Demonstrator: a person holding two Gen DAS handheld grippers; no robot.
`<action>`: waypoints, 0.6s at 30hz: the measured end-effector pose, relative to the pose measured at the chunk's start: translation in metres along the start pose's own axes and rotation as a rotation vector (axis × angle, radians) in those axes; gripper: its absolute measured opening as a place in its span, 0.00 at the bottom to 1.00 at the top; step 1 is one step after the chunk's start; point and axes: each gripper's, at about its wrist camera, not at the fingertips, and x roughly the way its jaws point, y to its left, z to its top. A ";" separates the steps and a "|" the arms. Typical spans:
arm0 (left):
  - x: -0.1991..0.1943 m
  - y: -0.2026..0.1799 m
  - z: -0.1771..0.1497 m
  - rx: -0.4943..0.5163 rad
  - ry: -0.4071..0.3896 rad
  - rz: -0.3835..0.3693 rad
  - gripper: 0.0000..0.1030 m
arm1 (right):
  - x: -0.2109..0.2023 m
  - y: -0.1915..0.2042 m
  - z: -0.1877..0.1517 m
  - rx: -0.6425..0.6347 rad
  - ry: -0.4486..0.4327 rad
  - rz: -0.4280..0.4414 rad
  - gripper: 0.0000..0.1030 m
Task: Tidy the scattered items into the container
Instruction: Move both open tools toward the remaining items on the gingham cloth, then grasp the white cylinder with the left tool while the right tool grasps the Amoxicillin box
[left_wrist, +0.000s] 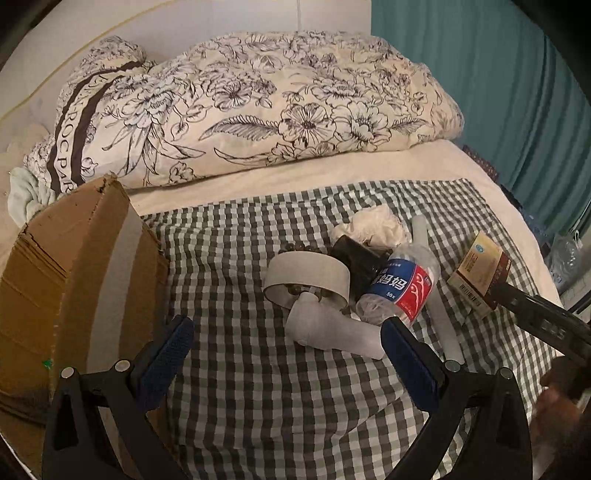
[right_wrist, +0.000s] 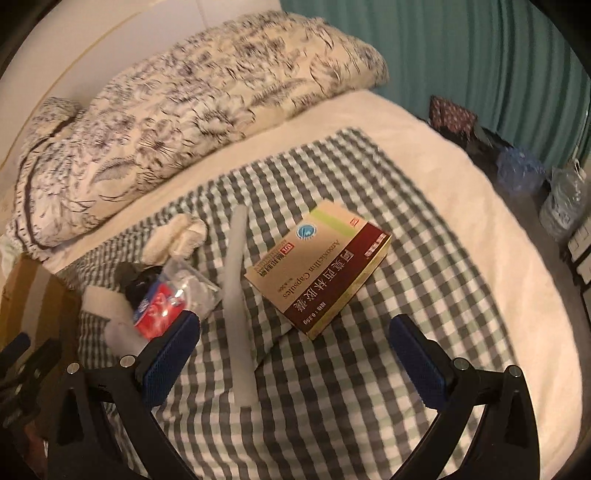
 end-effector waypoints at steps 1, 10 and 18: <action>0.002 -0.001 0.000 0.000 0.004 -0.003 1.00 | 0.005 0.002 0.001 0.008 0.001 -0.005 1.00; 0.022 -0.001 -0.001 -0.016 0.032 -0.009 1.00 | 0.032 0.009 0.017 0.053 -0.025 -0.075 1.00; 0.049 0.004 -0.004 -0.068 0.071 0.012 1.00 | 0.067 0.010 0.024 0.062 0.025 -0.197 1.00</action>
